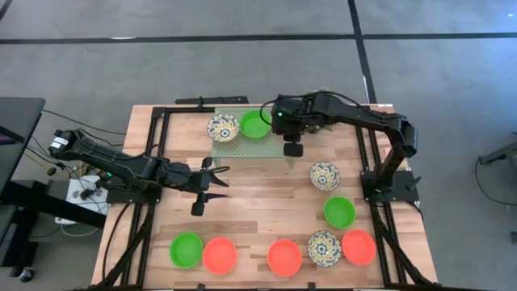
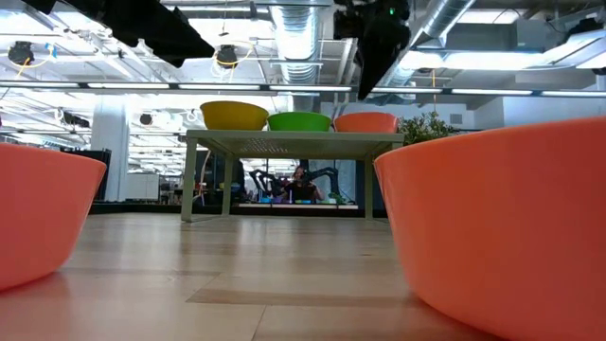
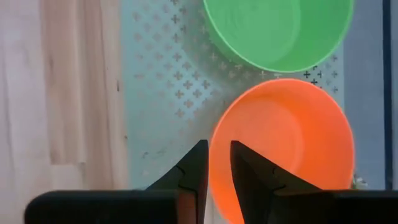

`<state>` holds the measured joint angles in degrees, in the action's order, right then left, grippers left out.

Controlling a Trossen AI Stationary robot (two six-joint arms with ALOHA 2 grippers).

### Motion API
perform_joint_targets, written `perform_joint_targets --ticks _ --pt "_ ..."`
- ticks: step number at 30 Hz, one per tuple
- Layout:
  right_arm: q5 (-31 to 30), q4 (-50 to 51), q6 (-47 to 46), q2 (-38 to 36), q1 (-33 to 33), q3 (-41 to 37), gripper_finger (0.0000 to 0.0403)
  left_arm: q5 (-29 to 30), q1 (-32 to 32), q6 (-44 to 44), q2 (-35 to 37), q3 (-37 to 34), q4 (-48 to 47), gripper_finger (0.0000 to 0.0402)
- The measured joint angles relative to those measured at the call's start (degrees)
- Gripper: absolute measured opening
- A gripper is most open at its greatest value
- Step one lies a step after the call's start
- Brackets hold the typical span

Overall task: Pick & Place Mini bowls
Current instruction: Stack the white patterned bowl on the white patterned bowl on the shelf

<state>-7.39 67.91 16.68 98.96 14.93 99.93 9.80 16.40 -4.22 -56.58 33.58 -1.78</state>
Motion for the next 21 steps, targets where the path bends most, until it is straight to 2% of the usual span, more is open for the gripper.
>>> perform_joint_targets --ticks 9,21 --pt "0.0 10.1 -10.7 0.0 -8.0 8.3 0.0063 0.0 0.0 0.0 0.0 0.0 0.0 0.0153" --pt "0.0 16.9 -21.8 -1.4 -16.0 7.8 0.0063 0.0 0.0 3.2 0.0 0.0 2.8 0.0153"
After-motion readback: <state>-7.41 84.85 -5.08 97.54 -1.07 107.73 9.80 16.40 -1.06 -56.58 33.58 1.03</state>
